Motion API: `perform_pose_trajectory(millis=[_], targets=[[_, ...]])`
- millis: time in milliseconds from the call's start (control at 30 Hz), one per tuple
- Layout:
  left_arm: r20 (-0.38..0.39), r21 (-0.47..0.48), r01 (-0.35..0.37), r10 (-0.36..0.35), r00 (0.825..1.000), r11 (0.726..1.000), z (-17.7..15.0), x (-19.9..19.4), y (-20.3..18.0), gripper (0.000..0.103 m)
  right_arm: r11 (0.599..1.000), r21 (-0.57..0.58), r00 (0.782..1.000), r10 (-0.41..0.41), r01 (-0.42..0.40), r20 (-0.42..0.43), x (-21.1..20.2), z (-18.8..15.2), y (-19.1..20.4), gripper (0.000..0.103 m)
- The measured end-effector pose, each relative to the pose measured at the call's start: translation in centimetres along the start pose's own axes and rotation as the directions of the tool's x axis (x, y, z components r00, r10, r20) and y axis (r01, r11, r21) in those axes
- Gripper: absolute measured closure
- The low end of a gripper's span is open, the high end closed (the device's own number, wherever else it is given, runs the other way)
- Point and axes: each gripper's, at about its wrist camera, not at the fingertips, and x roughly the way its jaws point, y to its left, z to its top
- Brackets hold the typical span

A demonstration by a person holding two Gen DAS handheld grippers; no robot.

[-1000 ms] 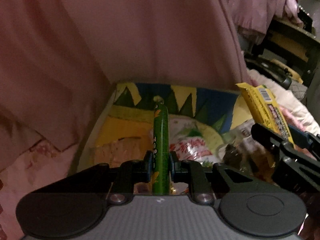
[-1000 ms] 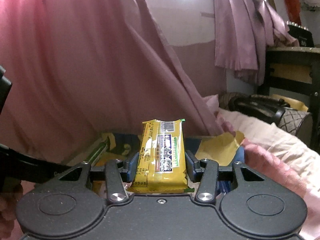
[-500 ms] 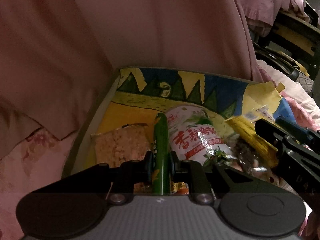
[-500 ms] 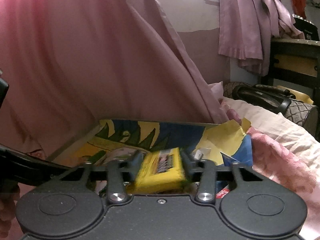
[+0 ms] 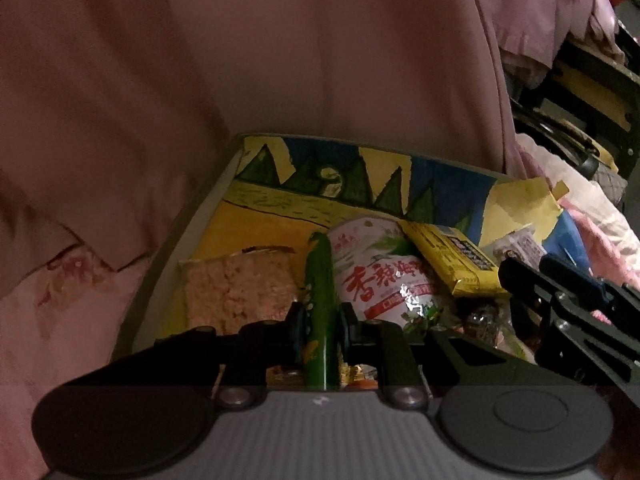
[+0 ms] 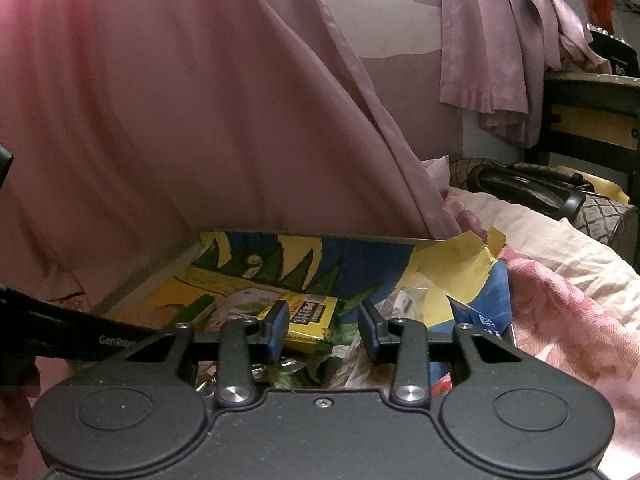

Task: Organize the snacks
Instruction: 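Open the left tool to drop the green stick while the right tool releases the yellow bar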

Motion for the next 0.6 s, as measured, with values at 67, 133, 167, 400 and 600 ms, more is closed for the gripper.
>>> perform_pose_trajectory(millis=[67, 133, 167, 400, 600], targets=[[0.006, -0.017, 0.002, -0.002, 1.0, 1.0, 0.0, -0.2, 0.2, 0.083, 1.0, 0.002, 1.0, 0.0, 0.0, 0.004, -0.1, 0.0, 0.1, 0.058], [0.02, -0.03, 0.0, 0.001, 1.0, 1.0, 0.1, -0.6, 0.3, 0.08, 1.0, 0.005, 1.0, -0.001, 0.0, 0.01, -0.3, 0.1, 0.1, 0.056], [0.026, -0.036, -0.003, 0.004, 1.0, 0.999, 0.1, -0.9, 0.3, 0.078, 1.0, 0.007, 1.0, -0.002, 0.002, 0.014, -0.5, 0.2, 0.1, 0.054], [0.107, -0.089, -0.033, 0.042, 0.993, 0.995, 0.3, -3.7, 1.3, 0.045, 1.0, 0.022, 0.998, -0.018, 0.016, 0.053, -2.3, 1.2, 0.1, 0.04], [0.185, -0.135, -0.057, 0.082, 0.979, 0.989, 0.8, -7.2, 2.9, 0.015, 0.999, 0.035, 0.995, -0.029, 0.026, 0.096, -5.0, 2.4, 0.2, 0.025]])
